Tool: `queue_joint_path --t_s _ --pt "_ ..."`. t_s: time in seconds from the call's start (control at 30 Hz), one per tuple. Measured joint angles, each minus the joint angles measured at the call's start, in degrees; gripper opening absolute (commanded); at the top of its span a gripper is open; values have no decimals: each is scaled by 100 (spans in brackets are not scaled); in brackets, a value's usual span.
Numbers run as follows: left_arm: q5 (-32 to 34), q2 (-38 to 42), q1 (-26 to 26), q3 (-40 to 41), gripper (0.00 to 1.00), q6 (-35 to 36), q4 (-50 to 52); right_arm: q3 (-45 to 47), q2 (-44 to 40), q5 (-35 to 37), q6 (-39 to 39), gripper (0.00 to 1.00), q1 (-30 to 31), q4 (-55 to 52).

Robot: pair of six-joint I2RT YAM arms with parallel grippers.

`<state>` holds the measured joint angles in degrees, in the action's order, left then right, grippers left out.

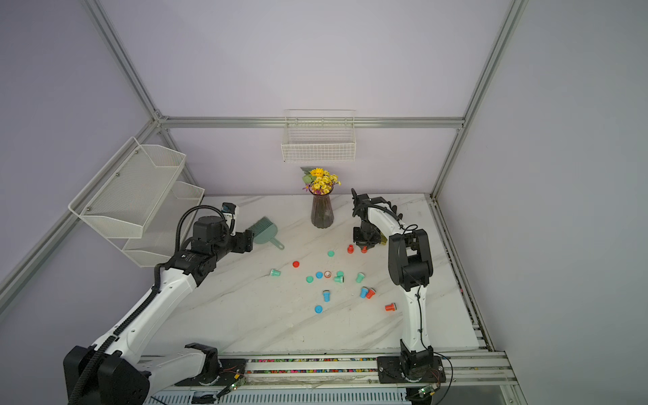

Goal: Close the stamp cap
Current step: Place the stamp at the center of the board.

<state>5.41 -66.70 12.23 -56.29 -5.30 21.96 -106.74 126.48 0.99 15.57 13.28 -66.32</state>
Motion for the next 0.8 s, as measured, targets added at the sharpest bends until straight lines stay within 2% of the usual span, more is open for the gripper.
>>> queue_joint_path --t_s 0.13,0.37,0.5,0.8 --pt "-2 -13 0 0 85 0 0 -229 184 4 -26 14 0 -39" --pt "-4 -17 0 0 85 2 2 -4 190 -103 -55 18 7 -76" --pt "-2 -17 0 0 85 2 4 -2 208 -127 -79 26 31 -72" --pt "-2 -17 0 -4 85 2 9 -7 223 -131 -90 26 55 -35"
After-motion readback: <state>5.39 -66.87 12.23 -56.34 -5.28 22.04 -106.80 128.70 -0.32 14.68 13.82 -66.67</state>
